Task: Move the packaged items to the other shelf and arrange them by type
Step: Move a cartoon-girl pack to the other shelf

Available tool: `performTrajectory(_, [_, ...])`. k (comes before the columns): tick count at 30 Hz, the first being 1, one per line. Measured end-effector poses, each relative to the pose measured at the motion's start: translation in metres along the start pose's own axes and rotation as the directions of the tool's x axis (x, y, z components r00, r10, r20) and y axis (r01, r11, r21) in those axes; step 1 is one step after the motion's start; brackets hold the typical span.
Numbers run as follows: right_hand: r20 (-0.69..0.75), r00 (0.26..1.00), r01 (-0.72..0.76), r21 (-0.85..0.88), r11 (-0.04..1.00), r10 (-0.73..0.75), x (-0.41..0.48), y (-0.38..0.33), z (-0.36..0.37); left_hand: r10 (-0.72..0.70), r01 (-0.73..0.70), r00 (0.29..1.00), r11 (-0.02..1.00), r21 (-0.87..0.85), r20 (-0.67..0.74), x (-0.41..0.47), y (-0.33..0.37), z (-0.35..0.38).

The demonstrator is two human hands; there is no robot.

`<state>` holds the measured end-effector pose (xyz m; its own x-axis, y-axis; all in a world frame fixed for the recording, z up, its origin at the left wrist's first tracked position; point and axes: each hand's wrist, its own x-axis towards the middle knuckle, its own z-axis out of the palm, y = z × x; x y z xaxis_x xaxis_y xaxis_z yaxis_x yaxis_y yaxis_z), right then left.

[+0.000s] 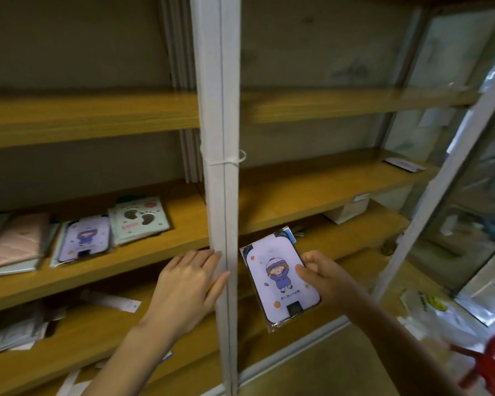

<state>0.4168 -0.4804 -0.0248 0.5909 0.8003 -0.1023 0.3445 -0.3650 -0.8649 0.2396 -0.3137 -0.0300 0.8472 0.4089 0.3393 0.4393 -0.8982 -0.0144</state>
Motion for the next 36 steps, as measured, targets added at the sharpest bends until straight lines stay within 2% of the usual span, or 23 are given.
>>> performTrajectory(1, [-0.022,1.000,-0.011,-0.024,1.000,0.011,-0.002,0.009,-0.013,-0.012,0.012,1.000,1.000,-0.022,0.023,0.003,0.015,0.002])
performTrajectory(3, [-0.158,0.986,-0.048,-0.028,0.998,0.043,-0.029,0.055,-0.098,0.079,-0.079,0.997,0.995,-0.054,-0.005,0.053,0.107,0.009])
performTrajectory(5, [-0.147,0.987,-0.074,-0.062,0.995,0.064,-0.022,0.062,-0.105,0.054,-0.050,0.998,0.995,-0.083,0.042,0.061,0.114,0.010])
performTrajectory(7, [-0.261,0.962,-0.087,-0.031,0.996,0.076,-0.025,0.092,-0.147,0.122,-0.119,0.992,0.988,-0.096,0.032,0.099,0.157,0.025])
performTrajectory(9, [-0.253,0.963,-0.090,-0.001,0.996,0.087,-0.017,0.097,-0.151,0.126,-0.117,0.988,0.987,-0.109,0.084,0.105,0.159,0.025])
performTrajectory(14, [-0.232,0.968,-0.075,0.099,0.992,0.096,-0.015,0.095,-0.163,0.179,-0.167,0.977,0.981,-0.102,0.113,0.123,0.165,0.034])
performTrajectory(17, [-0.282,0.955,-0.045,0.181,0.983,0.096,-0.010,0.109,-0.204,0.232,-0.221,0.969,0.968,-0.116,0.088,0.167,0.201,0.044])
performTrajectory(22, [-0.366,0.913,-0.079,0.281,0.957,0.182,0.034,0.153,-0.279,0.291,-0.274,0.952,0.949,-0.153,0.098,0.254,0.256,0.066])
performTrajectory(31, [-0.405,0.900,-0.061,0.256,0.965,0.164,0.139,0.187,-0.398,0.292,-0.281,0.953,0.951,-0.130,0.077,0.395,0.322,0.101])
performTrajectory(36, [-0.353,0.924,-0.046,0.272,0.961,0.144,0.190,0.210,-0.443,0.244,-0.231,0.965,0.964,-0.129,0.099,0.448,0.346,0.123])
